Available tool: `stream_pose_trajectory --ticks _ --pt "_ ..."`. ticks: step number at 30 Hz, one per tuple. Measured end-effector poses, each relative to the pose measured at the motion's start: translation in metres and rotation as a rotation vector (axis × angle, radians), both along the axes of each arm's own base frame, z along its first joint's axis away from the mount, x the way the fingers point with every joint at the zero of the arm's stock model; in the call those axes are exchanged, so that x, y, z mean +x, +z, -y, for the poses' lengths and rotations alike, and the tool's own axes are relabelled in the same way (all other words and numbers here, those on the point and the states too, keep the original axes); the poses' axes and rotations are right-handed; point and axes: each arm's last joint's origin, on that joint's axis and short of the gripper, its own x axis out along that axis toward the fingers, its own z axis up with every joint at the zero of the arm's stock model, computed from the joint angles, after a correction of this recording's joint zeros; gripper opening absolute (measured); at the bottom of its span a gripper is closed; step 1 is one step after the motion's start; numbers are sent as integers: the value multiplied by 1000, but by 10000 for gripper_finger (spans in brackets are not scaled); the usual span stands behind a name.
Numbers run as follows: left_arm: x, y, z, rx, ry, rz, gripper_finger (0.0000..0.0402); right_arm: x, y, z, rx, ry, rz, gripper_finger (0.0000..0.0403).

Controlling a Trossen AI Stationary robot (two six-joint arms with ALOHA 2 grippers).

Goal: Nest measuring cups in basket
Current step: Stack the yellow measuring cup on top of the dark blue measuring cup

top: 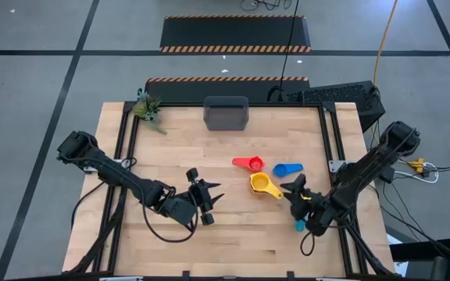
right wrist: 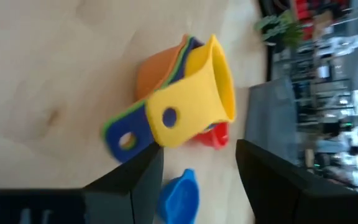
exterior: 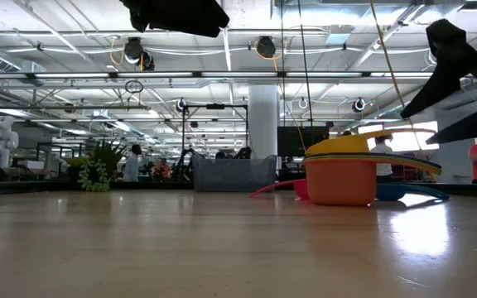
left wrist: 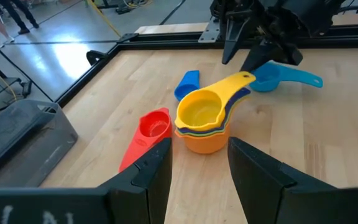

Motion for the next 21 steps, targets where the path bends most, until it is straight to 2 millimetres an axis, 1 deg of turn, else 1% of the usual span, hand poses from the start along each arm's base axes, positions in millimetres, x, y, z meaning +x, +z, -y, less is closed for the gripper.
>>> stream_pose_trajectory --ticks 8,10,16,19,21 --pt "0 0 1 -14 -13 1 159 -8 1 6 98 -30 -86 196" --pt "0 0 1 -18 -12 2 159 -9 1 7 107 -43 -84 196" --pt "0 0 1 -21 -11 3 159 -5 4 3 201 -65 -11 196" --pt "0 0 1 -22 -11 4 159 -2 5 -1 318 -100 43 196" --pt "0 0 1 -21 -11 3 159 2 7 -3 423 -157 106 196"
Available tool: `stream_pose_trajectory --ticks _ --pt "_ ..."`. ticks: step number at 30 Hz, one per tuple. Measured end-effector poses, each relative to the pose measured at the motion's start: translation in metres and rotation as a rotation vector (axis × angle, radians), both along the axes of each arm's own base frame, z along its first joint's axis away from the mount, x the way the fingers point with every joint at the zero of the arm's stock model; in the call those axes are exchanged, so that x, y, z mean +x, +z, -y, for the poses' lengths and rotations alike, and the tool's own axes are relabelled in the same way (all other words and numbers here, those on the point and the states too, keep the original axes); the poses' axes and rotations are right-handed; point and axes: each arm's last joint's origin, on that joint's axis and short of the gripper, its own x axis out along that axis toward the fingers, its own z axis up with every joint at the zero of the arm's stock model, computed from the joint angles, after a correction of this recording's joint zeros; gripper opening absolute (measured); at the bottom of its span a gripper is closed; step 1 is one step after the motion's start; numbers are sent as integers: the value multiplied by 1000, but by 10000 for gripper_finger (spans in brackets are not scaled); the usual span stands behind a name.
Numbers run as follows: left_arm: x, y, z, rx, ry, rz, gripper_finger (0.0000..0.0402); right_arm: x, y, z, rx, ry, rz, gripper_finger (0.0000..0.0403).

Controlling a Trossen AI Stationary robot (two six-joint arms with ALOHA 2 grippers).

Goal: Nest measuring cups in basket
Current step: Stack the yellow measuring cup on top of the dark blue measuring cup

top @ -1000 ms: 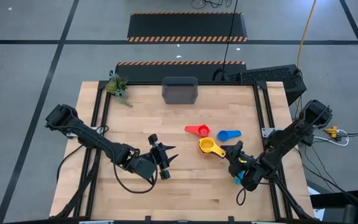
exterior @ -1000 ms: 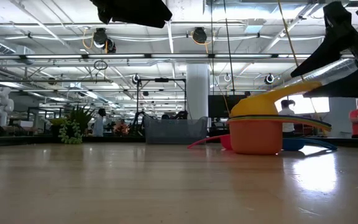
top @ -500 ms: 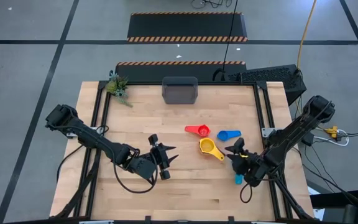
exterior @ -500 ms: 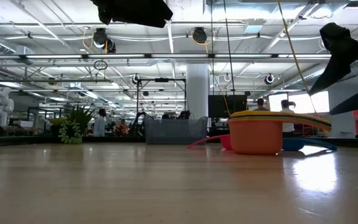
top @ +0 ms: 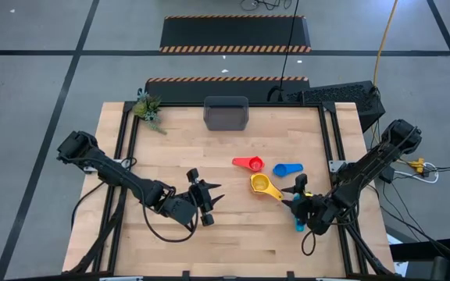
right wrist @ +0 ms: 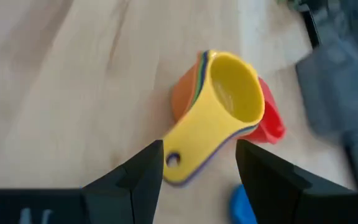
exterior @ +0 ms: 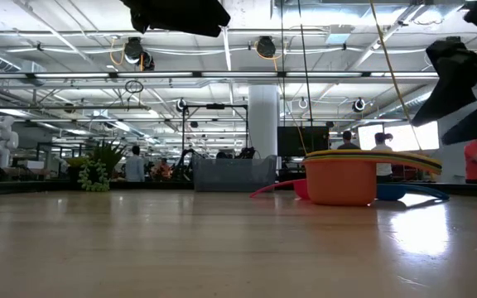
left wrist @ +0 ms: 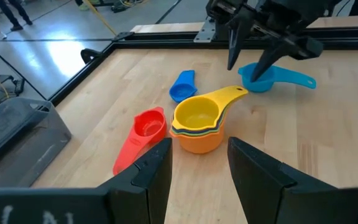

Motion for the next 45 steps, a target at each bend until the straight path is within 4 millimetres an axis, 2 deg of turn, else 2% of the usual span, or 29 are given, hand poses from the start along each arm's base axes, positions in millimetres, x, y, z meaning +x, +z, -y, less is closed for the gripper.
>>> stream_pose_trajectory --ticks 5,11,18,23,30,41,45 --pt "0 0 0 0 0 0 159 7 2 2 264 -199 107 197" --pt "0 0 -1 7 -1 -1 159 18 -1 14 541 -386 66 234" --pt "1 0 -1 8 0 -2 159 30 0 28 631 -459 56 297" --pt "0 0 -1 8 0 -2 159 35 -6 34 661 -461 -31 305" --pt "0 0 -1 9 -1 -3 159 39 -13 39 616 -460 -75 273" --pt "1 0 -2 9 4 -3 159 39 -13 39 593 -434 -87 167" --pt "2 0 -4 9 9 -3 159 39 -13 39 590 -430 -88 142"
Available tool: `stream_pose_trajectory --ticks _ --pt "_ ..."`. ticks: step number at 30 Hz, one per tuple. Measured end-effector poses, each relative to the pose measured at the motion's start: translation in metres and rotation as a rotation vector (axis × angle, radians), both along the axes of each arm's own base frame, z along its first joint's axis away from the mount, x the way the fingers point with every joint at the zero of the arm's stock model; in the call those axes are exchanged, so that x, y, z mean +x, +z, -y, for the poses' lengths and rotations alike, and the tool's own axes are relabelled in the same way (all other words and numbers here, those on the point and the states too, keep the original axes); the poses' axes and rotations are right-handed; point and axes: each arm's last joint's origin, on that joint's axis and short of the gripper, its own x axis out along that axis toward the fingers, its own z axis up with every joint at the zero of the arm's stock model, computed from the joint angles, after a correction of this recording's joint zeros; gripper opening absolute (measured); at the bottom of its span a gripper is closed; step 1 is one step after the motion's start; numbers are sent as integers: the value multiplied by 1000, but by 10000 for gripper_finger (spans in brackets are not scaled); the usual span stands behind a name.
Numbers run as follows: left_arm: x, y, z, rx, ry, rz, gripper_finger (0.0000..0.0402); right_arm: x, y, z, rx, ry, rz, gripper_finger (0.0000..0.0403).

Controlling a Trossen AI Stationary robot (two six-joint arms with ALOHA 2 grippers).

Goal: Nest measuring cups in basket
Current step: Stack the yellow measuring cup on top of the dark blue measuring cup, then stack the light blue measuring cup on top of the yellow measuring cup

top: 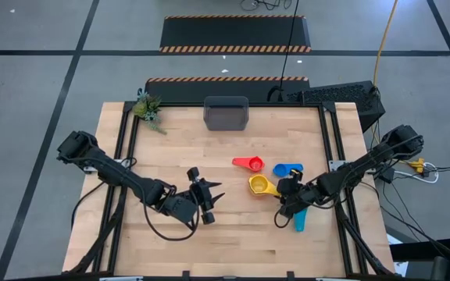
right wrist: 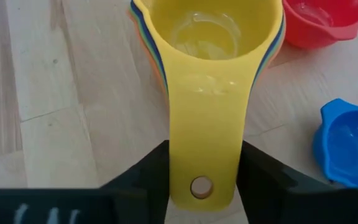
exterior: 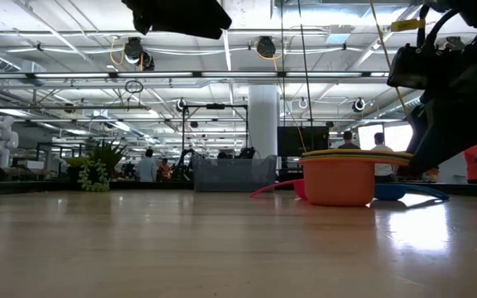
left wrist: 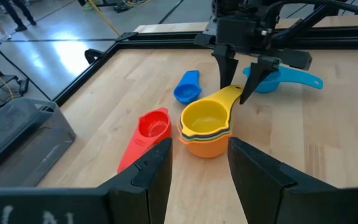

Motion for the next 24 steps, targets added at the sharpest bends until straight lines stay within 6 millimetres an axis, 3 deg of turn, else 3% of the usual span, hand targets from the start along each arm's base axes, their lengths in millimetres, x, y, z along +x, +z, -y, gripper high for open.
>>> stream_pose_trajectory --ticks 10,24 --pt "0 0 0 0 1 0 159 0 0 0 9 -1 -2 153" --pt "0 0 0 -4 2 1 159 -8 14 3 36 -18 23 293"
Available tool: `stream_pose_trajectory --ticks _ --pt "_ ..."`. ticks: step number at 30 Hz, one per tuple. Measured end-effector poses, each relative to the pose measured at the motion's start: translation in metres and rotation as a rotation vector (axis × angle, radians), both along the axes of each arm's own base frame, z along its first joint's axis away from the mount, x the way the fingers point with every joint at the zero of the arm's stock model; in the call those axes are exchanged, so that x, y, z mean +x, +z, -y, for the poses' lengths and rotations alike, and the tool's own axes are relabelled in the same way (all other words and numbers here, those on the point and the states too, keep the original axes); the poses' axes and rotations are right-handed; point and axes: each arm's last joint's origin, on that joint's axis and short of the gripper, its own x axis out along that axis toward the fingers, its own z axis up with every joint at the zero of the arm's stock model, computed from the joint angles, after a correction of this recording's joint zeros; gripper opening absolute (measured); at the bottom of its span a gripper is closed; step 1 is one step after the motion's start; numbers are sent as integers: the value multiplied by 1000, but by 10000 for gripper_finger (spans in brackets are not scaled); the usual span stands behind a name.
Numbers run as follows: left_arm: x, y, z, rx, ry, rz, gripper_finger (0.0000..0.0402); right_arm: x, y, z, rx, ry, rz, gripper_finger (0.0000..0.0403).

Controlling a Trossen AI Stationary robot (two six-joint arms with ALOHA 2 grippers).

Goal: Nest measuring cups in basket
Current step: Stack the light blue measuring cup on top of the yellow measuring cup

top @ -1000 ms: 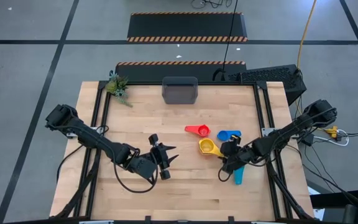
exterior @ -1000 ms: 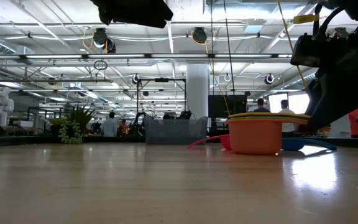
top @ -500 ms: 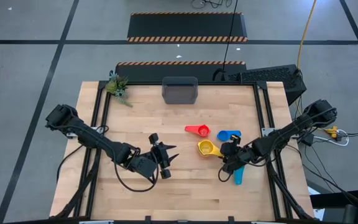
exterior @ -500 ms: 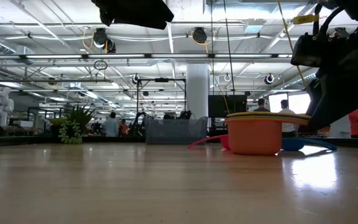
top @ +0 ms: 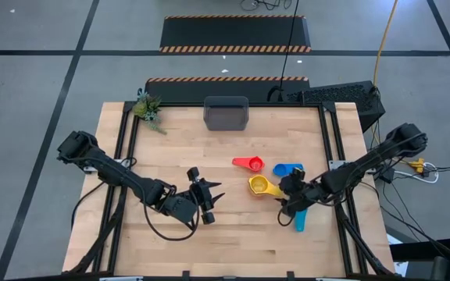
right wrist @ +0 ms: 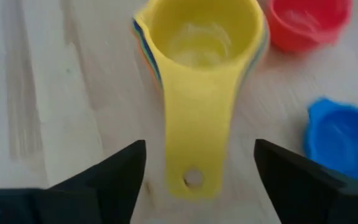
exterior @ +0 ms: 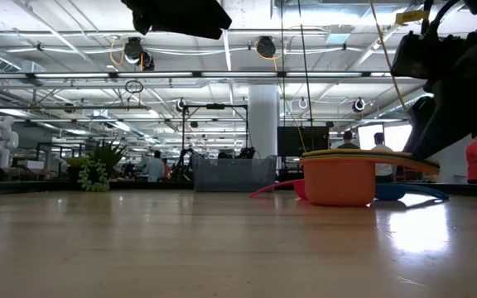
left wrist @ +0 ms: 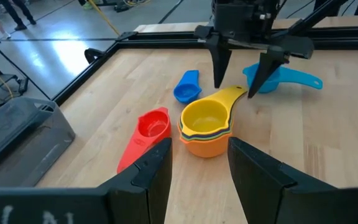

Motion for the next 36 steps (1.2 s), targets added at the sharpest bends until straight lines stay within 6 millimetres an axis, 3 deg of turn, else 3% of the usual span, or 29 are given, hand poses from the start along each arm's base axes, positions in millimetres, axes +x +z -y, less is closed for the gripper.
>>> stream_pose_trajectory --ticks 5,15,26,36 --pt "0 0 0 -6 -11 -3 159 -10 12 1 -3 -48 -114 306" --pt "-3 0 8 -23 -56 -6 159 -27 47 -24 74 -75 -229 306" --pt "-5 -2 15 -21 -79 -10 159 -57 47 -57 225 -88 -270 306" --pt "-8 0 22 -47 -93 13 159 -76 37 -96 276 -19 -187 306"
